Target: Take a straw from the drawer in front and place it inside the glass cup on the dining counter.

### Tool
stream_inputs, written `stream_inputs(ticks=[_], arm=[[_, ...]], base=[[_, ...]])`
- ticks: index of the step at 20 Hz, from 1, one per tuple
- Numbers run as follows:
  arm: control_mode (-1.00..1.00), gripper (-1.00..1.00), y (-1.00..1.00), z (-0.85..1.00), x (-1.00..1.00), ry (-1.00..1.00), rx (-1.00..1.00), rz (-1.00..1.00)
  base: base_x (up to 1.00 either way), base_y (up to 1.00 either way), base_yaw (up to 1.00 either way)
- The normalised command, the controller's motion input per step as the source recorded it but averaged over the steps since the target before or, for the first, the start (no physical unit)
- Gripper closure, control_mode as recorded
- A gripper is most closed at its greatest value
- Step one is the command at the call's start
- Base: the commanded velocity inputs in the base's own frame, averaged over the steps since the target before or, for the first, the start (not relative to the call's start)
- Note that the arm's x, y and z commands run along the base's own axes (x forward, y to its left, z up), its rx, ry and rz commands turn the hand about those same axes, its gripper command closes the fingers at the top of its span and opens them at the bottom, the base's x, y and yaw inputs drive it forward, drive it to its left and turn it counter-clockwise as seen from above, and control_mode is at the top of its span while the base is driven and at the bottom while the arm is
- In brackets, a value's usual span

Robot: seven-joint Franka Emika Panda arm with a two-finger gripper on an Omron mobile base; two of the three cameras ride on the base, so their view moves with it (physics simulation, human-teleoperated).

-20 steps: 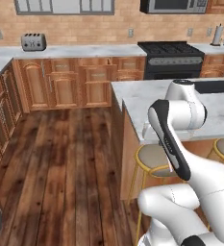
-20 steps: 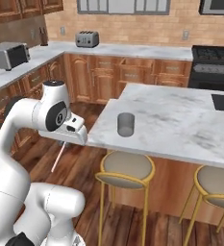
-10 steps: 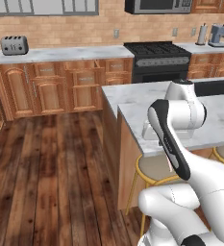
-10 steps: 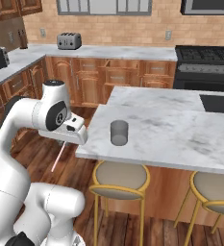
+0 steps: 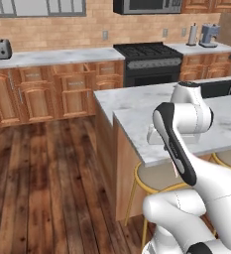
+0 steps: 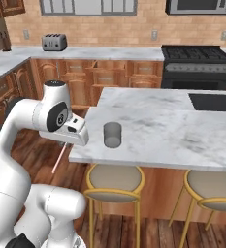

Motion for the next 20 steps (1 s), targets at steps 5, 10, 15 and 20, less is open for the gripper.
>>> stream_inputs(ticks=[5, 10, 15, 20], arm=[[1.00, 1.00, 0.00, 0.00, 0.00, 0.00, 0.00, 0.00], [-1.00, 1.00, 0.02, -0.11, 0.00, 0.10, -0.06, 0.00], [-1.00, 1.00, 0.19, -0.14, 0.01, 0.11, -0.06, 0.00], [-1.00, 1.00, 0.17, 0.00, 0.09, 0.05, -0.01, 0.00]], base=[[0.05, 0.11, -0.11], [0.00, 0.00, 0.00], [0.00, 0.00, 0.00], [0.00, 0.00, 0.00]])
